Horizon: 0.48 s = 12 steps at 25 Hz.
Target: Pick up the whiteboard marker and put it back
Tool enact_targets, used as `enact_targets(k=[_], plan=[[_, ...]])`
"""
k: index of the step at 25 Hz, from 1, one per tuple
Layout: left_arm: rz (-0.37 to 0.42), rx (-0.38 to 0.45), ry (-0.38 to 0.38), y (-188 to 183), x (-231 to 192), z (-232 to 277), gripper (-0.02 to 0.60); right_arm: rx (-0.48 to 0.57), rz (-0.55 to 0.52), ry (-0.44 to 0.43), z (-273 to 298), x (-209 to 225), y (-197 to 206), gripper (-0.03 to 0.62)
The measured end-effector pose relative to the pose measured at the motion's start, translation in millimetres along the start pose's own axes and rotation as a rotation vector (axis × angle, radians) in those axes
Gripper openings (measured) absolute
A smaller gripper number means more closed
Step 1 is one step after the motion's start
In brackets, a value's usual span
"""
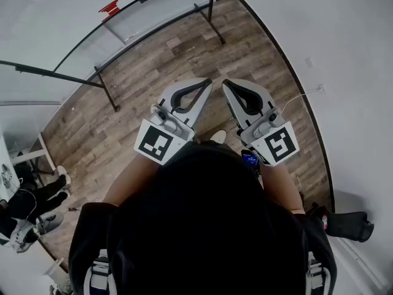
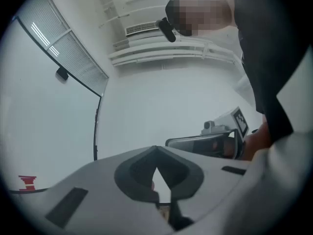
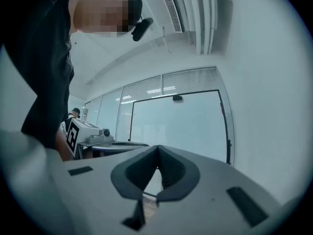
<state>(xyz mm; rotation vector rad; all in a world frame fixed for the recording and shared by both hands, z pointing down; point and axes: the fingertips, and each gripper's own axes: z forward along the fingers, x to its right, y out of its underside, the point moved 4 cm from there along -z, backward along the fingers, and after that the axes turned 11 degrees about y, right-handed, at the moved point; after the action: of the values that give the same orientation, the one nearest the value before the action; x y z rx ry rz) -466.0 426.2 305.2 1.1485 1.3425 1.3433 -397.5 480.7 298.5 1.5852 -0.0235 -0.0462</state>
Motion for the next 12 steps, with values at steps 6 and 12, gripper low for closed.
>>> enact_targets(k=[6, 12], plan=[[-0.024, 0.021, -0.008, -0.6, 4.8, 6.2, 0.004, -0.007, 0.018, -0.010, -9.7, 5.1, -0.2, -0.005], [-0.014, -0.001, -0.004, 3.4, 16.6, 22.4, 0.005, -0.024, 0.021, 0.003, -26.4, 20.8, 7.0, -0.005]])
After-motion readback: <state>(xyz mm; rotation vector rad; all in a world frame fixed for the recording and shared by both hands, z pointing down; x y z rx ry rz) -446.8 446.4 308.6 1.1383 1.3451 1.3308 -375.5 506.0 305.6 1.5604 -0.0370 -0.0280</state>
